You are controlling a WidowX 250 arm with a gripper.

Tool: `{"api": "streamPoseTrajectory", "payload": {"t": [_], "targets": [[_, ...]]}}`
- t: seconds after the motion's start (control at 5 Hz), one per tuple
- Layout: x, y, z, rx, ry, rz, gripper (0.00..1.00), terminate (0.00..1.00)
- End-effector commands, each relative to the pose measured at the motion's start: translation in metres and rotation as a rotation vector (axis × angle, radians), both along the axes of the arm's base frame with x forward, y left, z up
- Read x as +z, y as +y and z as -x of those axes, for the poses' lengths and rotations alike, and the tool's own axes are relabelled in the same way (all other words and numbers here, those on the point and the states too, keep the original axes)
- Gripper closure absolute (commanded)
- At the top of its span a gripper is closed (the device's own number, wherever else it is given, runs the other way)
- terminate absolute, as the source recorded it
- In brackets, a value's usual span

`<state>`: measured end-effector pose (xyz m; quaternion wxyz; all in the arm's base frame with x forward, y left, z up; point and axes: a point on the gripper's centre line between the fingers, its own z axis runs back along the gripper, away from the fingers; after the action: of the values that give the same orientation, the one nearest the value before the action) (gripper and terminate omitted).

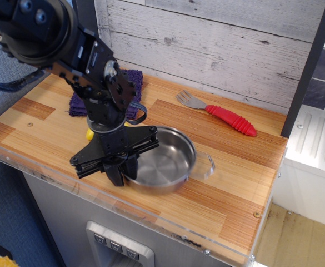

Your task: Place silver pot on top of blue cloth.

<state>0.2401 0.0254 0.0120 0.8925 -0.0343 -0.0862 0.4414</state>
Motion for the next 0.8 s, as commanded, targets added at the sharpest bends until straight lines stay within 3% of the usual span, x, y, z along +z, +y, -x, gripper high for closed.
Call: {"api": "streamPoseTrajectory", "payload": {"t": [0.0, 0.6], "targets": [[0.013, 0.002, -0.004, -0.029, -0.036, 0.012, 1.0, 0.0], [0.05, 0.019, -0.012, -0.001, -0.117, -0.01, 1.0, 0.0]]}}
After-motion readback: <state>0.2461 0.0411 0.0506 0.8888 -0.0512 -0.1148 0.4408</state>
